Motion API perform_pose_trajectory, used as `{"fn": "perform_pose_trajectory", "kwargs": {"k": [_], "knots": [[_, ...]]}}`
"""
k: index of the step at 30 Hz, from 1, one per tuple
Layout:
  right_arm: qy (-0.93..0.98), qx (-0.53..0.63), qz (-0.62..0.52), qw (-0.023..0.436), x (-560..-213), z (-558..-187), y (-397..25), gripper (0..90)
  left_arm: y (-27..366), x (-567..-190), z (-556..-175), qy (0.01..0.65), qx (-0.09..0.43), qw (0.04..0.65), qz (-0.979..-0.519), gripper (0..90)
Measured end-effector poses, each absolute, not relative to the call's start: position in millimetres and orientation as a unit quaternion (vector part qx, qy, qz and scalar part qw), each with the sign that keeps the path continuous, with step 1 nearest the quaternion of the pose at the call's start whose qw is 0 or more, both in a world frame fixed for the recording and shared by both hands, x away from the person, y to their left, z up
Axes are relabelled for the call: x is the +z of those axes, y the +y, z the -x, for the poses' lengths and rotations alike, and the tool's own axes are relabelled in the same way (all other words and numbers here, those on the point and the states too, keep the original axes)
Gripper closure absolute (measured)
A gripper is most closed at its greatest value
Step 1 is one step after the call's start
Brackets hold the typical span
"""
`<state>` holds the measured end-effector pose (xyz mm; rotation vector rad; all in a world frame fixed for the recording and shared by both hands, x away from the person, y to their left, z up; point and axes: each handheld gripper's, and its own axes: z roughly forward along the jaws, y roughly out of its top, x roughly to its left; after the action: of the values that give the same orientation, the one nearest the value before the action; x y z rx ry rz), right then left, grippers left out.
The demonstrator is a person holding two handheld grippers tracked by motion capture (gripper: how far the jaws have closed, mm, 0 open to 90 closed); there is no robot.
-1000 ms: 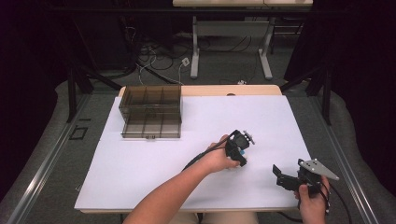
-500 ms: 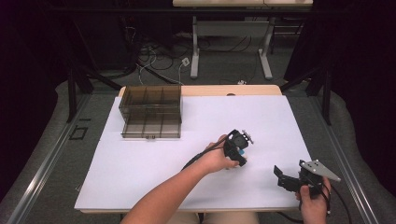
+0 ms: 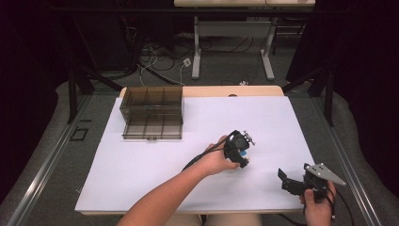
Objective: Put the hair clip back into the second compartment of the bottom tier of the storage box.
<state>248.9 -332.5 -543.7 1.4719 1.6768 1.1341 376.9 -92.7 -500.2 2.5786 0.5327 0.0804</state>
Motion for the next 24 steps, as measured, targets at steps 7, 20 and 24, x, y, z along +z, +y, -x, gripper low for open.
{"fn": "perform_pose_trajectory", "kwargs": {"k": [7, 20, 24], "knots": [[0.636, 0.430, -0.559, 0.313, -543, -249, -332, 0.0, -86, -499, -377, 0.198, 0.034, 0.251, -0.947, 51.4], [0.641, 0.430, -0.555, 0.311, -544, -251, -331, 0.1, -60, -498, -385, 0.222, 0.039, 0.254, -0.941, 51.4], [0.641, 0.431, -0.554, 0.310, -543, -252, -329, 0.4, -50, -496, -387, 0.230, 0.042, 0.256, -0.938, 51.4]]}}
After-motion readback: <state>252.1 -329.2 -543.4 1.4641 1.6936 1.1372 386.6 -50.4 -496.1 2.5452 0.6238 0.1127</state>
